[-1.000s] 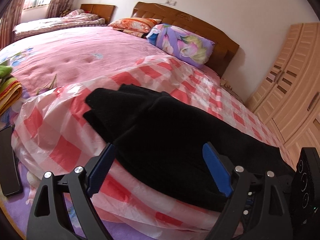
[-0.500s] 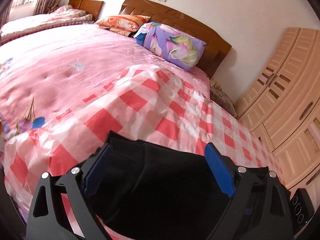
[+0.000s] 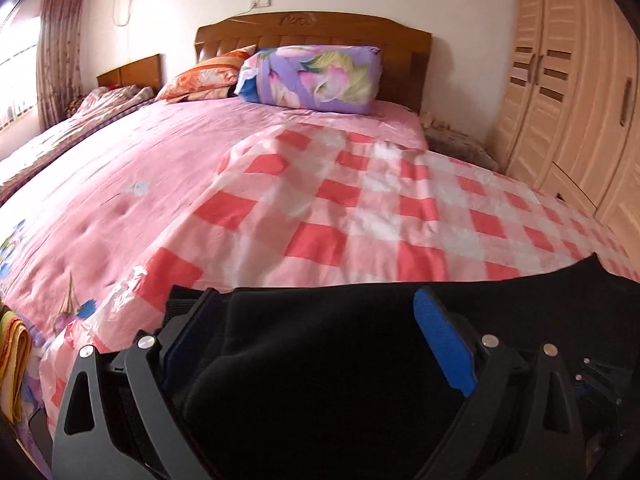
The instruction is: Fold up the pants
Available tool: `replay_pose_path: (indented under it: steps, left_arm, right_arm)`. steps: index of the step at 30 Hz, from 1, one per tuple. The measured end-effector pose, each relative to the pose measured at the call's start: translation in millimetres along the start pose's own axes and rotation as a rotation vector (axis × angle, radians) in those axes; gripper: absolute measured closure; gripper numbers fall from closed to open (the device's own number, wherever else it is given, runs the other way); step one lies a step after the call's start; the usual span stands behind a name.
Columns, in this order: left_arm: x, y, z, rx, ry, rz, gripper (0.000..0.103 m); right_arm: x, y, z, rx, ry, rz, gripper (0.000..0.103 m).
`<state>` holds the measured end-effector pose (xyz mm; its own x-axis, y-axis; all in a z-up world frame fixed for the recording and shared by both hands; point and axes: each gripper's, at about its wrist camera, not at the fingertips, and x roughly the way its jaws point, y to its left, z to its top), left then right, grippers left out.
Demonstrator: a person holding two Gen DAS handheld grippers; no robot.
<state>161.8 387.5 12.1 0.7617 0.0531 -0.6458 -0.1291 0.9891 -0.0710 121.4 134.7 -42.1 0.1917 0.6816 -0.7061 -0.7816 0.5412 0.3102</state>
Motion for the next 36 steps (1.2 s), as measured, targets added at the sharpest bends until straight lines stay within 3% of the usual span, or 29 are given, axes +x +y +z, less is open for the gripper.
replay_pose_path:
  steps: [4,7,9,12,15,17,19,24,26,27,30,36]
  left_arm:
    - [57.3,-13.6,-35.6,0.099,0.182,0.078,0.001]
    - [51.1,-22.0,-40.0,0.132,0.130,0.124,0.002]
    - [35.1,-22.3,-35.4,0.085,0.102,0.121,0.002]
    - [-15.1,-15.4,-41.8,-0.044,-0.015,0.037,0.002]
    - [-44.3,20.0,-71.2,-0.267,-0.051,0.003,0.002]
    - [-46.2,59.2,-100.5,-0.482,-0.045,-0.137,0.002]
    - [-43.7,83.0,-118.2,-0.610,-0.058,-0.263,0.006]
    - [-64.0,91.3,-109.0,-0.663,-0.182,-0.318,0.007]
    - [-71.0,90.6,-104.3,-0.654,-0.219,-0.246,0.006]
    - [-70.5,93.7,-105.3,-0.660,-0.207,-0.207,0.006]
    - [-52.0,110.2,-113.9,-0.739,-0.153,-0.187,0.006]
    - [-16.4,126.5,-116.3,-0.757,-0.070,-0.213,0.007]
  right_arm:
    - [-0.2,2.2,-3.0,-0.019,0.008,-0.006,0.004]
    - [-1.6,-1.0,-2.4,-0.006,0.005,0.008,0.004]
    - [-4.7,-3.0,-1.3,0.016,0.002,0.017,0.004]
    - [-19.9,-7.9,-0.2,0.057,-0.041,0.041,0.004]
    - [-37.2,-15.7,-1.5,0.094,-0.086,0.041,0.004]
    - [-41.9,-22.4,-2.5,0.117,-0.098,0.035,0.004]
    - [-39.9,-28.8,-4.5,0.144,-0.092,0.035,0.004]
    - [-31.4,-30.3,-12.7,0.155,-0.058,0.031,0.004]
    - [-32.1,-30.1,-15.7,0.149,-0.056,0.030,0.004]
    - [-32.7,-30.1,-16.9,0.151,-0.056,0.032,0.004]
    - [-32.1,-31.1,-17.5,0.160,-0.057,0.035,0.004]
    - [-31.2,-28.4,-19.6,0.147,-0.056,0.021,0.004]
